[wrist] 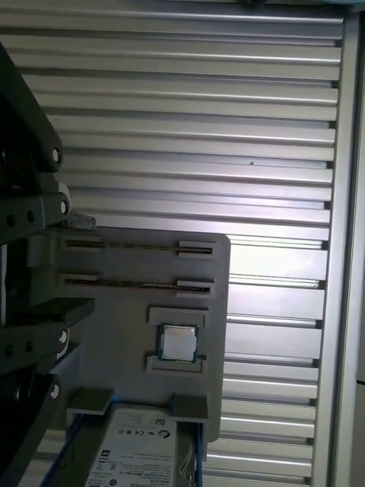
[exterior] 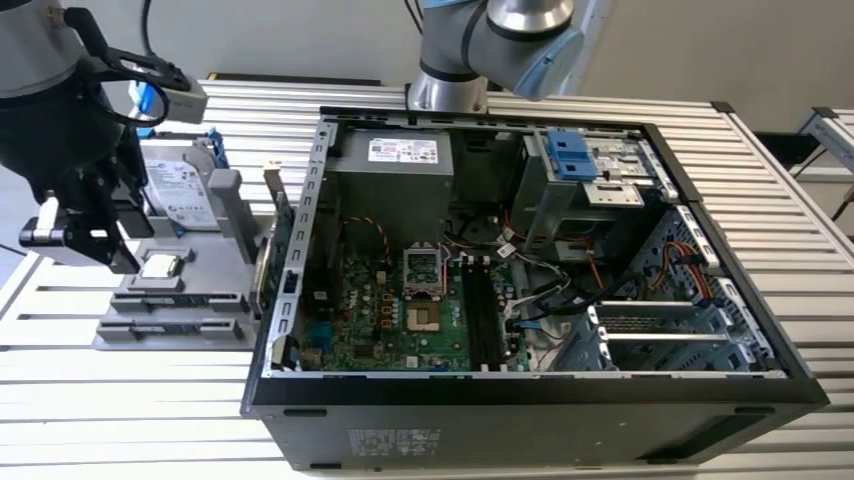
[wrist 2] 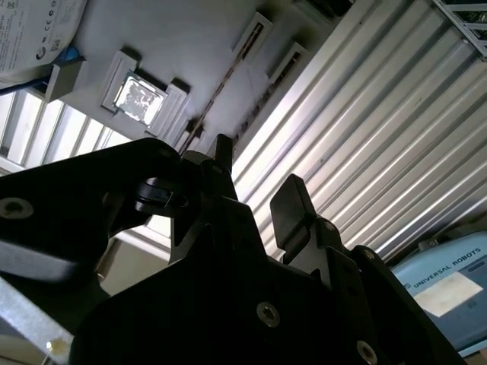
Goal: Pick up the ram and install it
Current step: 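Pick up the ram and move it above insertion slot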
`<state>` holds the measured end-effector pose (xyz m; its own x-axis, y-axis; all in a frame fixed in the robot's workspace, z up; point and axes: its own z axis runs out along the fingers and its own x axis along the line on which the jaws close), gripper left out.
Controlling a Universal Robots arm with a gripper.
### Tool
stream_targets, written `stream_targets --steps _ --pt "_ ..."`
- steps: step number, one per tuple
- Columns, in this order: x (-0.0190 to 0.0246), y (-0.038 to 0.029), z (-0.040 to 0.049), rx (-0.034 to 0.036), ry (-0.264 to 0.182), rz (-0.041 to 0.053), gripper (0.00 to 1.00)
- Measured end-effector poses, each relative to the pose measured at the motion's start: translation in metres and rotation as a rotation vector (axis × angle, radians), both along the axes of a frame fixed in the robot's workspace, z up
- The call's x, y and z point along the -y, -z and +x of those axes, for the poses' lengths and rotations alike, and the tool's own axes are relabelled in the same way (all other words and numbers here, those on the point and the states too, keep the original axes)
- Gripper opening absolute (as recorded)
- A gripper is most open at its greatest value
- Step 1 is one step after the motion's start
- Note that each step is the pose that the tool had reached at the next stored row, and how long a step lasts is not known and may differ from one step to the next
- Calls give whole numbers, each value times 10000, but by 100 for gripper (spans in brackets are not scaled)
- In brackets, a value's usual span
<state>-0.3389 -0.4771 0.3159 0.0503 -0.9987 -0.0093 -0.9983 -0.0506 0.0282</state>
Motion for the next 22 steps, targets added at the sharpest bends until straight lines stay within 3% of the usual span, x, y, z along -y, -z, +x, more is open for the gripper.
stream_targets --steps 22 --pt "-6 170 0 0 0 -55 100"
